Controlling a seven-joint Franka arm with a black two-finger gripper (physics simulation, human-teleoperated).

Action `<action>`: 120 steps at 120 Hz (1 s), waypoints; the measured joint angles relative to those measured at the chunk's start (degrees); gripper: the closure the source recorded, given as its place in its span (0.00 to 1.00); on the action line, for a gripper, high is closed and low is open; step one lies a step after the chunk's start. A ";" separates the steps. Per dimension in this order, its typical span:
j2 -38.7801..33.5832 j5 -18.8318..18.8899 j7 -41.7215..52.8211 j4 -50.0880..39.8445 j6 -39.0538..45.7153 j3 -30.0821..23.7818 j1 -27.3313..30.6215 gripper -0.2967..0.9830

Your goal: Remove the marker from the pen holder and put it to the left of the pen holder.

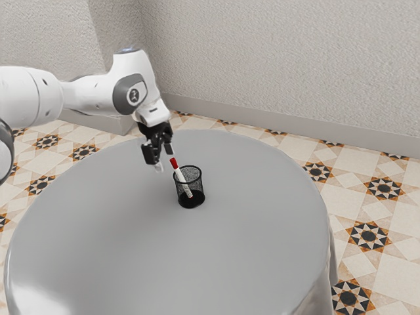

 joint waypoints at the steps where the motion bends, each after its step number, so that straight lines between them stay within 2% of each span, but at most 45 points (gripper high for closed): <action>1: 0.10 -0.08 0.18 0.01 0.01 0.00 0.07 0.27; 9: 1.11 -0.57 1.49 0.72 0.04 -0.06 0.34 0.29; 26: 1.67 -1.28 3.79 1.24 0.09 -0.84 0.40 0.42; 45: 1.91 -2.39 5.79 1.27 0.11 -1.08 0.37 0.51; 61: 1.87 -3.10 7.07 1.28 0.12 -1.08 0.43 0.67; 75: 1.36 -3.37 7.73 1.32 0.12 -1.07 0.37 0.76; 89: -0.98 -3.51 8.18 1.88 -0.21 -1.14 0.27 0.80; 111: -11.34 -4.12 8.03 3.18 -4.37 -1.32 -0.02 0.84; 120: -12.26 -1.54 6.74 7.19 -8.64 -1.30 -0.14 0.84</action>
